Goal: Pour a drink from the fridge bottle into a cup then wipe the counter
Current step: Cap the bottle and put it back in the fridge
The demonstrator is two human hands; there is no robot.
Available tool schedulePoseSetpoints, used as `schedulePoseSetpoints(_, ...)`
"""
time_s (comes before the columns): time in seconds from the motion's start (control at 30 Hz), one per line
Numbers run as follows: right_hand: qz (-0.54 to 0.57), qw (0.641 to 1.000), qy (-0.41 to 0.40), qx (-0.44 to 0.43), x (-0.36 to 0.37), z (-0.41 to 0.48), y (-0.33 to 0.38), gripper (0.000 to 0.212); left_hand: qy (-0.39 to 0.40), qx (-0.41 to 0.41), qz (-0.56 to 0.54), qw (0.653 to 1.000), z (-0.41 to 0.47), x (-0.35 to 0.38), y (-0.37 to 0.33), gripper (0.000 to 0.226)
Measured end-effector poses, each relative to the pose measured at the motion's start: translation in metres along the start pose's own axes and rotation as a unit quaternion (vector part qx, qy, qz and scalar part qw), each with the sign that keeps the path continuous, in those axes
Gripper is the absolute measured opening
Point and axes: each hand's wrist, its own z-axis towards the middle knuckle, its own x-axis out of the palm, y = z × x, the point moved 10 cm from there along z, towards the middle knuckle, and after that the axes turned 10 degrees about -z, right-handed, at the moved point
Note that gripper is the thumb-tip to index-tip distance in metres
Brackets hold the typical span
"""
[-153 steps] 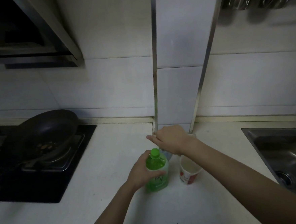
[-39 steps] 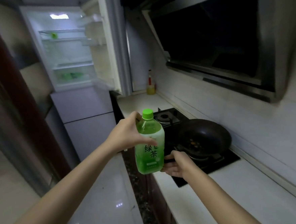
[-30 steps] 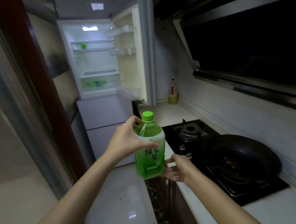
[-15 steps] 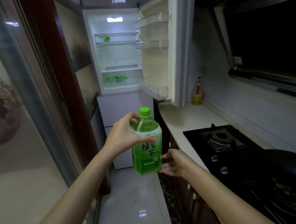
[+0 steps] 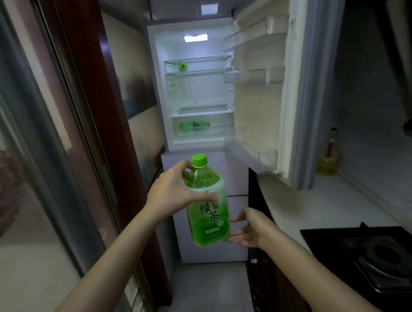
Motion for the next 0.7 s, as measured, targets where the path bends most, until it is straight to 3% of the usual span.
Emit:
schedulePoseSetpoints(0.23, 0.002, 1.0, 0.018, -0.019, -0.008, 0.064, 0.064, 0.021, -0.036, -0.004, -0.009, 0.999, 0.075, -0.007, 0.02, 0.086)
schedulePoseSetpoints(0.47, 0.003, 0.998, 0.057, -0.002, 0.021, 0.135, 0.108, 0.045, -0.04, -0.005, 0.017, 0.999, 0.145, -0.016, 0.057, 0.085)
schedulePoseSetpoints(0.7, 0.005, 0.998, 0.06, -0.013, 0.051, 0.224, 0.171, 0.044, -0.016, 0.025, 0.02, 0.999, 0.25, -0.023, 0.11, 0.094)
